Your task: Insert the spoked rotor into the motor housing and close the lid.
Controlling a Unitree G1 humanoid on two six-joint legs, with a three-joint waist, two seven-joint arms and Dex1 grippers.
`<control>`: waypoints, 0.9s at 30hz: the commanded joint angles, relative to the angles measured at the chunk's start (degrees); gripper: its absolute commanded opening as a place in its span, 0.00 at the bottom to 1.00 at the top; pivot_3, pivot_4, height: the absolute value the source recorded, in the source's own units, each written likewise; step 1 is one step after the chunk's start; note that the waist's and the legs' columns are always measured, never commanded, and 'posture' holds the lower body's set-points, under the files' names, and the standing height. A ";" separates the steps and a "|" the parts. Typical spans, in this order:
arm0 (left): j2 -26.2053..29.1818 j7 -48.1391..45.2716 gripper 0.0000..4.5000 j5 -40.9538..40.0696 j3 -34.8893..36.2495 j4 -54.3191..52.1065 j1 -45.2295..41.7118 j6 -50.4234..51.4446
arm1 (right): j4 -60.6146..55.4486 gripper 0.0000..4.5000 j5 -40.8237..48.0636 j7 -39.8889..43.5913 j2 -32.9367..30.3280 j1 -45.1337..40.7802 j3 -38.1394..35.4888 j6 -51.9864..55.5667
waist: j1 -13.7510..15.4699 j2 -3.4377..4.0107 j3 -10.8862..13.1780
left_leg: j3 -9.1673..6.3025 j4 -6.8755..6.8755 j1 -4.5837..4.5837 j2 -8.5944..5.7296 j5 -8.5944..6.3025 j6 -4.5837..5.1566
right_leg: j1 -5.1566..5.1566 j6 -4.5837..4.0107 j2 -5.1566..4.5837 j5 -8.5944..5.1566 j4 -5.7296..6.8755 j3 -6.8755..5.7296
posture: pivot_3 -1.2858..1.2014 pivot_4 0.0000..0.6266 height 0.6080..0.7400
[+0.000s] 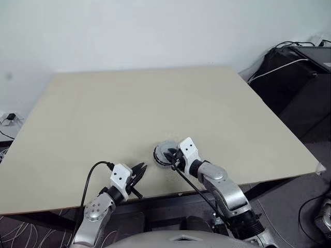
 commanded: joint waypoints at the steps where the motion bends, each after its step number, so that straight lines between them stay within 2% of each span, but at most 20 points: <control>1: -0.15 0.10 0.13 -0.48 0.25 -2.56 -0.18 -0.25 | -6.07 0.56 -1.45 -4.18 1.34 0.76 -0.93 1.20 | -0.04 0.01 0.00 | 0.01 0.00 0.00 0.00 0.00 -0.01 | -0.01 0.00 0.00 0.00 0.00 -0.01 | 0.52 0.00 1.00; 7: 0.38 -0.32 0.13 -0.60 0.41 -2.64 -0.21 0.26 | -9.49 0.99 -2.31 -8.95 4.45 1.15 -0.86 7.80 | -0.13 0.02 -0.01 | 0.02 -0.04 0.02 0.01 0.03 -0.05 | -0.02 0.00 0.02 0.00 0.03 -0.02 | 0.52 0.00 1.00; 14: 0.95 -0.84 0.13 -0.75 0.53 -2.89 -0.25 0.79 | -8.12 0.99 -2.97 -13.23 8.32 -1.14 -0.46 14.41 | -0.18 0.04 0.00 | 0.03 -0.08 0.02 0.01 0.03 -0.06 | -0.05 0.00 0.04 0.00 0.02 -0.05 | 0.52 0.00 1.00; 27: 1.39 -1.00 0.13 -0.77 1.11 -4.35 1.29 1.42 | -4.40 0.99 -4.22 -19.80 13.52 -3.31 -1.51 18.24 | -0.44 0.13 0.05 | 0.08 -0.22 0.02 0.01 0.08 -0.15 | -0.10 -0.01 0.07 -0.01 0.02 -0.05 | 0.52 0.00 1.00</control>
